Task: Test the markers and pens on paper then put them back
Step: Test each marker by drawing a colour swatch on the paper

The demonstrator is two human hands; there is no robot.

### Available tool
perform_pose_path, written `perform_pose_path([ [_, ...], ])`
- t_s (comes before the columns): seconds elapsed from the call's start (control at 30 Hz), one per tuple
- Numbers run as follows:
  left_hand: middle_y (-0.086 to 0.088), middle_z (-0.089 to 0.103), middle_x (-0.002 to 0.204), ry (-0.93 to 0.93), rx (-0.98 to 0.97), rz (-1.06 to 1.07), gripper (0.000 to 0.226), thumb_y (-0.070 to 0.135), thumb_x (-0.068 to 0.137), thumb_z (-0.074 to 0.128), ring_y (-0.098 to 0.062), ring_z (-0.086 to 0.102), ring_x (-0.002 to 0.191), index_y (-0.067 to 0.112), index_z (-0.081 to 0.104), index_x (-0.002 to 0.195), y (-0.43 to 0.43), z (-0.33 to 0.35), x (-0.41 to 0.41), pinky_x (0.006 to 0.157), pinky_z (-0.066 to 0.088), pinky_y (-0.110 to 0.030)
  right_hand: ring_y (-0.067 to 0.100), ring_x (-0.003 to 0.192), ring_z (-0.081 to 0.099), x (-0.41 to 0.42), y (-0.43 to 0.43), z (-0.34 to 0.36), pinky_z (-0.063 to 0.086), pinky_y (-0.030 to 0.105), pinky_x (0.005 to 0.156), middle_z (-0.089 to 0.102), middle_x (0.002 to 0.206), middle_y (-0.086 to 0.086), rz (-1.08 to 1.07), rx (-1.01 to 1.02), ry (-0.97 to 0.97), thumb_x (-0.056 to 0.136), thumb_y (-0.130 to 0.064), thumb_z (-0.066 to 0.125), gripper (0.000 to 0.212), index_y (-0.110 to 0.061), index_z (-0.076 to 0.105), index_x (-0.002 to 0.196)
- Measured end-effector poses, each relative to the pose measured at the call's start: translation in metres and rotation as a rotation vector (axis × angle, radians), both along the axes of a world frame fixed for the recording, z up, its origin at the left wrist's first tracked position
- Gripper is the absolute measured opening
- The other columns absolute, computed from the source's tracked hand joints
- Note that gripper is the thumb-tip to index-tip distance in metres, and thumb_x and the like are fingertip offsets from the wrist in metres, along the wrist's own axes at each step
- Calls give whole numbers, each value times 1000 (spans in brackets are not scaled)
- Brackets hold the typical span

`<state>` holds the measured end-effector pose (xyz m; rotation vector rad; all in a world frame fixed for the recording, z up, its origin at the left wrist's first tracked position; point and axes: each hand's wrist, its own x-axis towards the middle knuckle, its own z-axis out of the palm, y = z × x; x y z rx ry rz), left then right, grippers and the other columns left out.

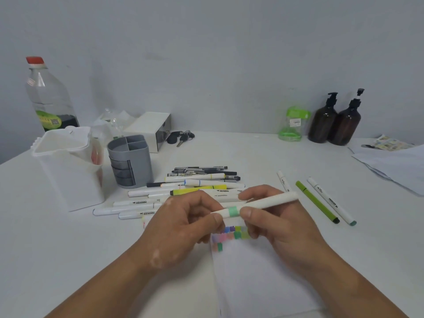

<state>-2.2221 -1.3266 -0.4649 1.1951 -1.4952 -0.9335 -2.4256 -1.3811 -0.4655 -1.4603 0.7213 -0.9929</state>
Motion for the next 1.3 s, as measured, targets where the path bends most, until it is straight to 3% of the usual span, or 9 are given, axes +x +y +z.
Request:
perform_pose_path([
  [0.2,7,73,81,-224,-55,-40,16,28,95,57,-6,61,65,30,70,102,3,-3,-5,63,49,-19,20,52,58,3,3,-1,50,27,54,64,60,8,-29,-55,66,75,-20,78,10,-12,72,74],
  [0.37,20,70,96,-363,-132,-162,25,24,108,43,0,63,94,29,68,105,7,-1,-12,74,40,-6,20,50,58,9,7,-3,48,29,49,67,64,15,-29,-63,99,75,-22,78,8,-16,73,76],
  [0.5,31,65,85,-344,-148,-187,32,20,109,38,10,58,78,33,63,92,9,3,-13,68,38,-1,21,53,58,9,8,-2,48,29,51,67,65,12,18,-54,66,79,-19,73,4,-16,74,80],
  [0.6,35,62,80,-386,-205,-170,38,18,108,40,13,57,77,42,58,86,10,6,-14,70,37,2,21,54,59,10,9,-1,49,29,51,68,67,12,38,-34,44,80,-18,72,5,-14,74,79],
  [0.9,30,65,84,-421,-192,-139,31,35,106,43,4,61,87,46,61,84,11,5,-12,74,38,-4,22,59,62,6,11,2,51,29,55,69,70,16,103,-6,-3,76,-22,76,10,-14,76,80],
  [1.0,26,68,86,-417,-146,-117,25,45,103,45,-1,63,86,40,65,89,10,4,-12,73,41,-9,22,57,62,6,11,0,51,28,55,68,68,14,73,-34,8,78,-19,74,7,-13,75,79],
  [1.1,26,57,64,-517,-108,-39,17,58,90,64,-1,52,62,43,63,100,8,1,-8,60,38,-10,21,52,59,2,8,0,47,29,48,66,64,13,-18,1,-25,77,-14,69,6,-15,70,71],
  [1.17,20,48,58,-612,-62,8,34,61,77,75,-4,45,58,44,62,103,6,-1,-2,57,36,-14,21,51,56,-5,5,2,44,28,45,64,62,12,-92,32,-3,74,-15,65,7,-17,67,67],
  [1.3,20,51,61,-740,24,0,57,75,61,77,3,47,67,45,64,108,7,-5,4,56,33,-16,20,49,55,-12,10,-3,45,27,44,63,59,10,-113,69,122,71,-19,62,14,-13,74,75],
])
